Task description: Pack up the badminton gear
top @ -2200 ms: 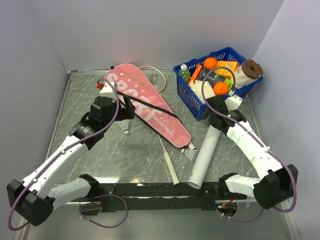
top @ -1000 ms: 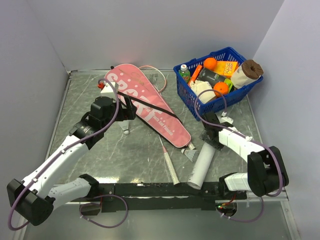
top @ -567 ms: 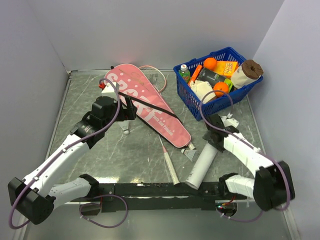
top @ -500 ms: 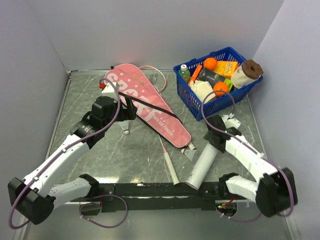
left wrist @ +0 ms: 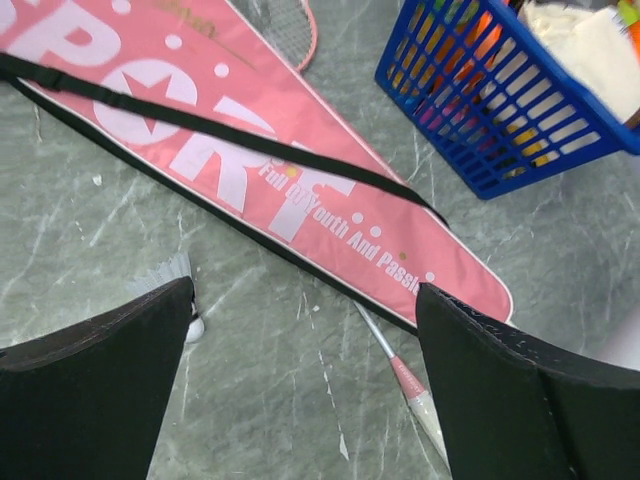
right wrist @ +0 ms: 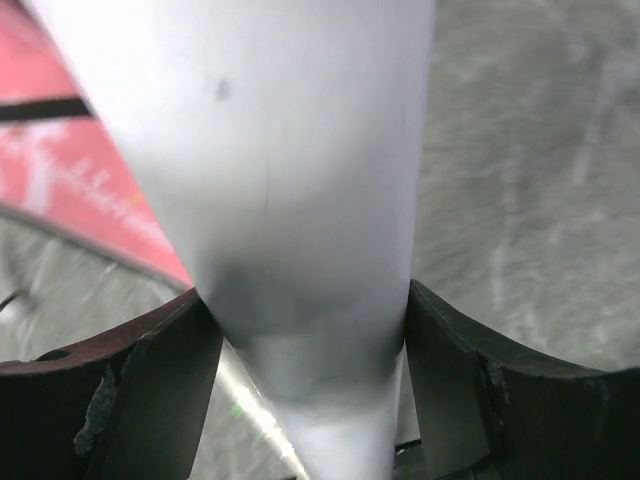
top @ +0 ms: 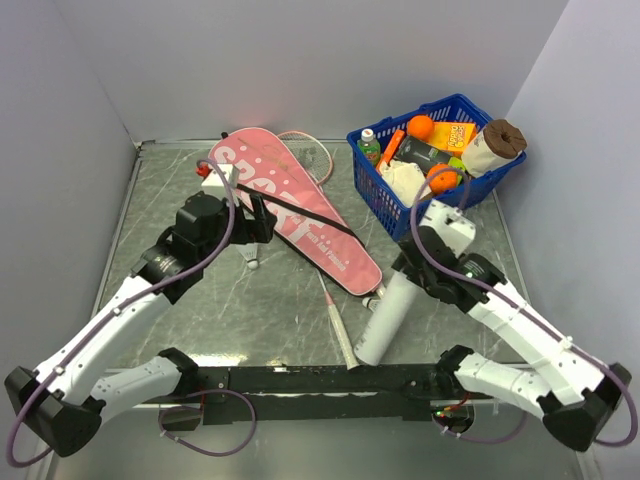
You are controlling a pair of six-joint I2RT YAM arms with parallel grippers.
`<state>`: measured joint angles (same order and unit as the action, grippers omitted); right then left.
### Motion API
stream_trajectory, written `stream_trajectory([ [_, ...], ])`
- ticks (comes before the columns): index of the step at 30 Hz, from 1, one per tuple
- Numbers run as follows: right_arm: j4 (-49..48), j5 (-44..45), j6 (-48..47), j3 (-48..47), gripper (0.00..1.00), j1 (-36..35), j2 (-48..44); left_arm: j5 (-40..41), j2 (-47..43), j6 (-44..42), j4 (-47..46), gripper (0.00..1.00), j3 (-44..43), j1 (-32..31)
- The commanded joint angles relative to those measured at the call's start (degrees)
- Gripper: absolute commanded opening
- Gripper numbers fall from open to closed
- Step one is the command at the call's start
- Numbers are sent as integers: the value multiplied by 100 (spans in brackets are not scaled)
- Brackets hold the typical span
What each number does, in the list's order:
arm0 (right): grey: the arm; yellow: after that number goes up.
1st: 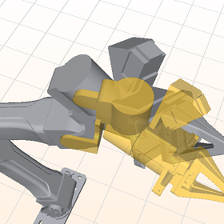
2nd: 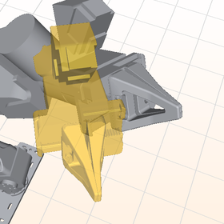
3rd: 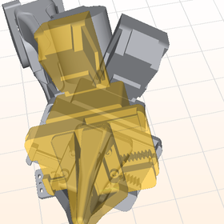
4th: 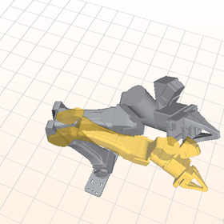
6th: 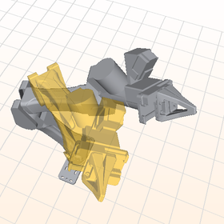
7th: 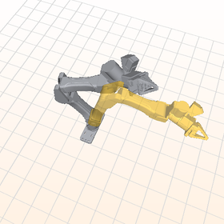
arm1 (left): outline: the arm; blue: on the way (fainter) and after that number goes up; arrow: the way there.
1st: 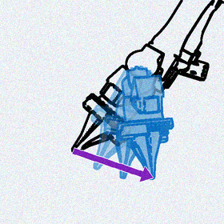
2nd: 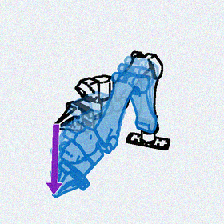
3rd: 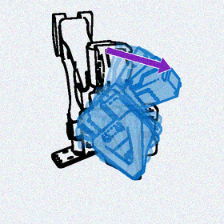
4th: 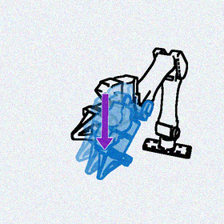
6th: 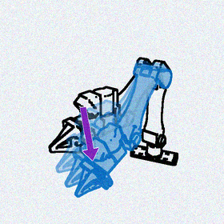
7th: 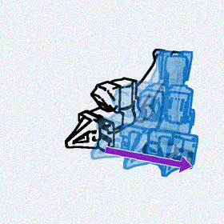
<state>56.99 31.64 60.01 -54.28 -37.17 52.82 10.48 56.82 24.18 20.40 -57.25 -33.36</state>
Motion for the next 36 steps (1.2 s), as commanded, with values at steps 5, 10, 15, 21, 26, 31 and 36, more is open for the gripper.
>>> stream_trajectory([
  [5, -292, 36, -59, -1786, 0, -1248, 1334, 419, -513, -151, 403, 97, -664, -30],
  [10, -654, -96, -42, -2567, 0, -1504, 2126, 604, -768, -89, 851, 97, -612, -30],
  [15, -1031, -394, -60, -3140, 0, -1539, 2909, 709, -979, -63, 1044, 97, -568, -39],
  [21, -1751, -1036, 406, -3028, 0, -1565, 3726, 710, -1059, -54, 1168, 97, -568, -39],
  [26, -2296, -1186, 617, -3229, 0, -1574, 4543, 684, -1076, -63, 1212, 97, -497, -39],
  [31, -2631, -1607, 714, -3510, 6, -1565, 5316, 613, -1094, -98, 1185, 97, -401, -30],
  [36, -2772, -1538, 705, -3739, 26, -1565, 5748, 727, -1041, -168, 1168, 97, -286, -39],
])
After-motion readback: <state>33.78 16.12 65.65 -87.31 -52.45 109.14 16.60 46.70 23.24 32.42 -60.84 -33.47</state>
